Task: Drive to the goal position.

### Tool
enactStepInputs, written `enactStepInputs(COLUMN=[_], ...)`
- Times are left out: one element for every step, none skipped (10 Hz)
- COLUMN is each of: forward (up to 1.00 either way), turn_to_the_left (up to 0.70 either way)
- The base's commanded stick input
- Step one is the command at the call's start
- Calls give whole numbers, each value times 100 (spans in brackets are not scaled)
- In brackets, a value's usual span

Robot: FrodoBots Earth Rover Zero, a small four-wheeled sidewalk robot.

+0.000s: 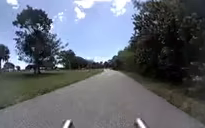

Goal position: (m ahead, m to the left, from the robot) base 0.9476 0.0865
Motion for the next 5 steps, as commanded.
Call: enactStepInputs(forward=[50, 50, 50, 50, 50], turn_to_the_left=[0, 0, 0, 0, 0])
